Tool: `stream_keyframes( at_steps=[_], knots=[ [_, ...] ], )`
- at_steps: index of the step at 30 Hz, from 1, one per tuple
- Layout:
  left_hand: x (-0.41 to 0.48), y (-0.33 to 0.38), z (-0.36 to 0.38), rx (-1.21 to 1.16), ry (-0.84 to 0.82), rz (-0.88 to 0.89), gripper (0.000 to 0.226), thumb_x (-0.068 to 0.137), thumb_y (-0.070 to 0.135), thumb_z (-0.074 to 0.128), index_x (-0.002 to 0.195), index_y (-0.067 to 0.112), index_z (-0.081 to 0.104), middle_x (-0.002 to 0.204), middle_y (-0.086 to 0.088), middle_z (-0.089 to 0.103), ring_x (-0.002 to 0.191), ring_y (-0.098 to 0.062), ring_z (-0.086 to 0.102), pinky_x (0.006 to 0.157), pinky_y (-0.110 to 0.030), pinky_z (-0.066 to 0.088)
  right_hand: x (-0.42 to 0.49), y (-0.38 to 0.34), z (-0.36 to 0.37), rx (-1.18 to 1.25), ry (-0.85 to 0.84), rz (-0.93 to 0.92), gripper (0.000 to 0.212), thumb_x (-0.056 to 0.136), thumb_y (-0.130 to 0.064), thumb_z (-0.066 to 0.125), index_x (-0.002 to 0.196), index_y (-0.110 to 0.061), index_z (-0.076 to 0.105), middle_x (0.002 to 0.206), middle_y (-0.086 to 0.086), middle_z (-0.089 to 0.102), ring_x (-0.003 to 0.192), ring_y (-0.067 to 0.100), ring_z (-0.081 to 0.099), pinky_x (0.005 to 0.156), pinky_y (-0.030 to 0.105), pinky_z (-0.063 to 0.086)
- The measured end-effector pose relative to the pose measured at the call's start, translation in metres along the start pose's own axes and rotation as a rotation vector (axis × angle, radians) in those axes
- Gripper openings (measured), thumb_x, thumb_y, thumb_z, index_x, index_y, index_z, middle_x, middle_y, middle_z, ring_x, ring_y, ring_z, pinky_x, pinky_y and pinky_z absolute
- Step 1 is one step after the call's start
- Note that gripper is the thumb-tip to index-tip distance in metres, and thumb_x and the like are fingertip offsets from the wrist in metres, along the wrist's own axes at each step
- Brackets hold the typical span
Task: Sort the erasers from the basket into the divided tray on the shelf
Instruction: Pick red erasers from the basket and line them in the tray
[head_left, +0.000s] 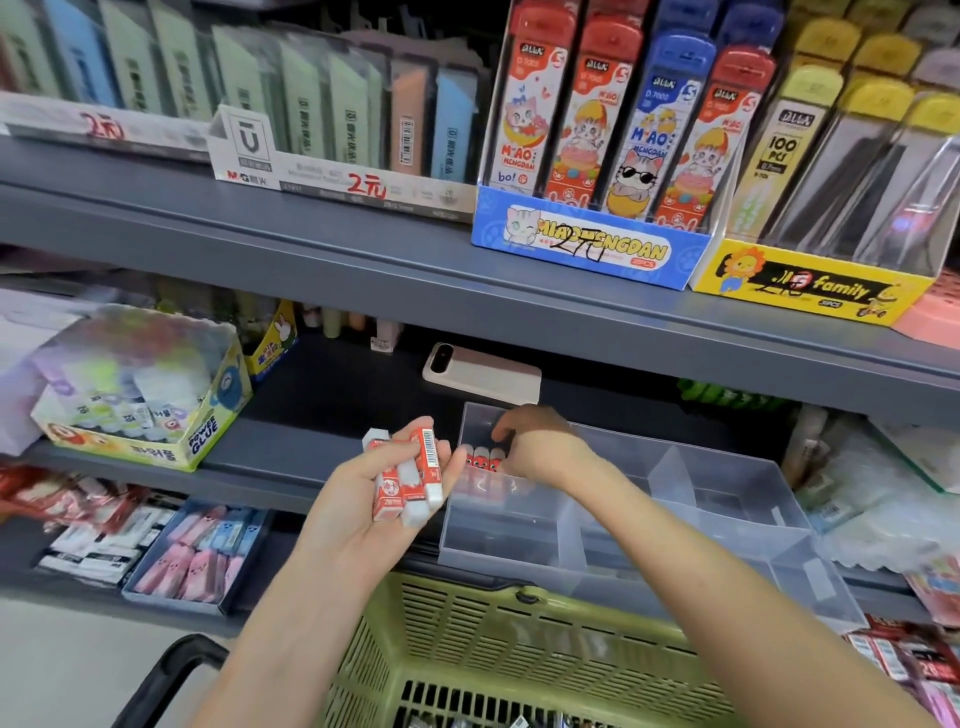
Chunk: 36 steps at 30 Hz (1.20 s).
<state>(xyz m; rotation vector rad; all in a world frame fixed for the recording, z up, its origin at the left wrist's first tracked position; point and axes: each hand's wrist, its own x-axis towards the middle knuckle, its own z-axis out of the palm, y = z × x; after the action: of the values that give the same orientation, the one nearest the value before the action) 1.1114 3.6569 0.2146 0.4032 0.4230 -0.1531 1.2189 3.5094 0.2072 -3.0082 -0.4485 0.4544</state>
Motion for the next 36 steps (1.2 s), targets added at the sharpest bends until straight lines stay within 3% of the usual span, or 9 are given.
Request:
stream_keyframes(
  at_steps=[3, 6, 10, 13, 16, 19, 23, 31, 36],
  knots=[
    [0.001, -0.002, 0.0, 0.007, 0.015, 0.017, 0.038, 0.062, -0.004, 0.062, 0.101, -0.004, 0.061, 0.107, -0.022, 0.063, 0.092, -0.034, 0.068, 0.067, -0.048, 0.059, -0.027, -0.007, -0.009, 0.369, 0.241, -0.077, 0.013, 0.089, -0.024, 0.058, 0.092, -0.017, 0.069, 0.094, -0.001, 0.069, 0.085, 0.018, 0.063, 0.075, 0.026, 0.049],
    [0.003, -0.007, 0.0, 0.069, -0.046, 0.063, 0.034, 0.063, -0.001, 0.061, 0.096, 0.004, 0.054, 0.107, -0.019, 0.061, 0.093, -0.028, 0.068, 0.066, -0.042, 0.06, -0.065, -0.025, -0.015, 0.879, 0.111, -0.148, 0.025, 0.082, -0.038, 0.067, 0.08, -0.013, 0.065, 0.061, 0.0, 0.067, 0.054, 0.011, 0.061, 0.048, 0.025, 0.049],
    [0.004, -0.013, -0.001, 0.145, -0.097, 0.106, 0.028, 0.068, 0.004, 0.059, 0.096, 0.006, 0.057, 0.089, -0.016, 0.072, 0.078, -0.024, 0.073, 0.057, -0.035, 0.059, -0.091, -0.036, -0.005, 1.041, 0.052, -0.09, 0.026, 0.079, -0.022, 0.074, 0.097, -0.017, 0.056, 0.068, 0.008, 0.068, 0.057, 0.014, 0.065, 0.051, 0.027, 0.055],
    [0.004, -0.016, -0.003, 0.19, -0.126, 0.146, 0.024, 0.071, 0.006, 0.06, 0.095, 0.007, 0.059, 0.092, -0.016, 0.073, 0.084, -0.023, 0.072, 0.068, -0.035, 0.06, -0.096, -0.033, 0.001, 1.235, 0.068, -0.072, 0.012, 0.083, -0.01, 0.069, 0.093, -0.007, 0.062, 0.07, 0.011, 0.066, 0.053, 0.011, 0.06, 0.048, 0.022, 0.05],
    [0.004, -0.017, -0.004, 0.132, -0.09, 0.181, 0.027, 0.07, 0.003, 0.062, 0.096, 0.001, 0.058, 0.085, -0.017, 0.072, 0.092, -0.029, 0.071, 0.08, -0.041, 0.058, -0.086, -0.011, -0.011, 1.307, 0.242, -0.061, 0.002, 0.082, -0.01, 0.069, 0.082, -0.012, 0.07, 0.064, -0.003, 0.064, 0.048, -0.001, 0.05, 0.045, 0.013, 0.039],
    [0.002, -0.014, -0.007, 0.028, -0.014, 0.166, 0.032, 0.066, 0.004, 0.065, 0.098, 0.001, 0.059, 0.069, -0.012, 0.067, 0.071, -0.024, 0.071, 0.066, -0.037, 0.06, -0.067, 0.017, -0.027, 0.962, 0.318, -0.047, 0.003, 0.081, -0.014, 0.07, 0.078, -0.016, 0.071, 0.064, -0.011, 0.06, 0.049, -0.001, 0.047, 0.048, 0.011, 0.034],
    [0.002, -0.011, -0.01, 0.037, 0.023, 0.144, 0.02, 0.073, 0.005, 0.063, 0.093, 0.004, 0.059, 0.063, -0.007, 0.059, 0.059, -0.018, 0.06, 0.054, -0.026, 0.054, -0.037, 0.03, -0.031, 0.38, 0.09, -0.085, 0.016, 0.08, -0.015, 0.07, 0.096, -0.013, 0.069, 0.08, -0.007, 0.06, 0.076, 0.011, 0.056, 0.063, 0.018, 0.038],
    [0.003, -0.011, -0.015, 0.057, -0.011, 0.127, 0.023, 0.069, 0.006, 0.065, 0.092, 0.003, 0.061, 0.066, -0.008, 0.058, 0.062, -0.019, 0.057, 0.051, -0.025, 0.049, -0.017, 0.03, -0.033, 0.087, -0.047, -0.158, 0.017, 0.071, -0.024, 0.078, 0.085, -0.024, 0.068, 0.072, -0.016, 0.057, 0.062, 0.001, 0.05, 0.05, 0.017, 0.034],
    [0.001, -0.011, -0.014, 0.052, -0.003, 0.102, 0.019, 0.074, 0.004, 0.064, 0.092, 0.001, 0.064, 0.07, -0.011, 0.063, 0.064, -0.022, 0.064, 0.055, -0.029, 0.054, -0.013, 0.034, -0.027, -0.213, 0.054, -0.202, 0.01, 0.083, -0.026, 0.061, 0.084, -0.027, 0.071, 0.094, -0.003, 0.063, 0.101, 0.02, 0.05, 0.08, 0.027, 0.038]
  ],
)
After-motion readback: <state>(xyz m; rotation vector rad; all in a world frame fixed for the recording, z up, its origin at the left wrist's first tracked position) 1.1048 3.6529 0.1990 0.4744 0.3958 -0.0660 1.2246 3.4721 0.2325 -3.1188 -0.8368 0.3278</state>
